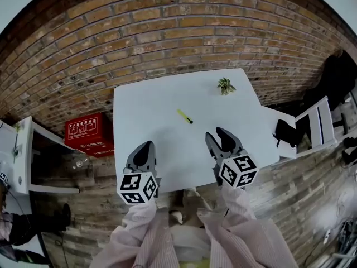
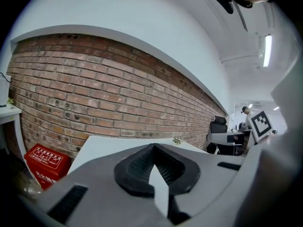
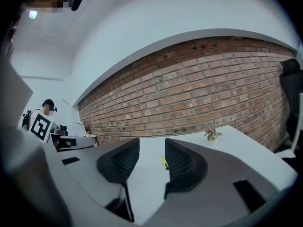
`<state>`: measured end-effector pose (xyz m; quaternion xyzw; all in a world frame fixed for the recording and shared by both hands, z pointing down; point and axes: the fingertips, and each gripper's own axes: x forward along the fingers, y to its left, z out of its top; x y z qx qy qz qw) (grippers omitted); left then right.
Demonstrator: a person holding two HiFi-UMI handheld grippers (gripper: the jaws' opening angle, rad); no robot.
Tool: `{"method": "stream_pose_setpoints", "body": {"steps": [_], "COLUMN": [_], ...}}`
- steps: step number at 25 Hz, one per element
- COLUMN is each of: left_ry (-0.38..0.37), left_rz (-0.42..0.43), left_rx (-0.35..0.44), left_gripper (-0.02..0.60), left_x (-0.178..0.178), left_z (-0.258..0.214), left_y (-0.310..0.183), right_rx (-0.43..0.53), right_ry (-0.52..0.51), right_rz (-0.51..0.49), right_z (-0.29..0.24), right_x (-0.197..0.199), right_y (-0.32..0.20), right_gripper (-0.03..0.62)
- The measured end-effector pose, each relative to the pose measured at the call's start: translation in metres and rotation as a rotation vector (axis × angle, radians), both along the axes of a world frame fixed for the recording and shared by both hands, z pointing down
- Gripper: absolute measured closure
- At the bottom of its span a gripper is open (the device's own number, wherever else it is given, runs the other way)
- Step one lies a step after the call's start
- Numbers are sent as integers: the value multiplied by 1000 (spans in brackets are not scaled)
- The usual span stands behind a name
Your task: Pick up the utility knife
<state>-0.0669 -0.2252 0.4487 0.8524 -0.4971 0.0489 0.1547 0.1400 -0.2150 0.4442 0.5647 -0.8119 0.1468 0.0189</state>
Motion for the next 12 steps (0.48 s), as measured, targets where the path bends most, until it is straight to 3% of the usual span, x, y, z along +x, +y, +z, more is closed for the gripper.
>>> {"method": "stream_pose_setpoints", "body": {"steps": [12], "left_ry": [0], "left_rz": [-80], "left_rx": [-78], "left_gripper": [591], "left_x": [19], "left_z": [28], "left_y": [-49], "right_rx": [-75], "right_ry": [9], "right_rz": [-117], "right_z": [28], "right_x": [8], "right_y": [-68], "right_gripper": [442]}}
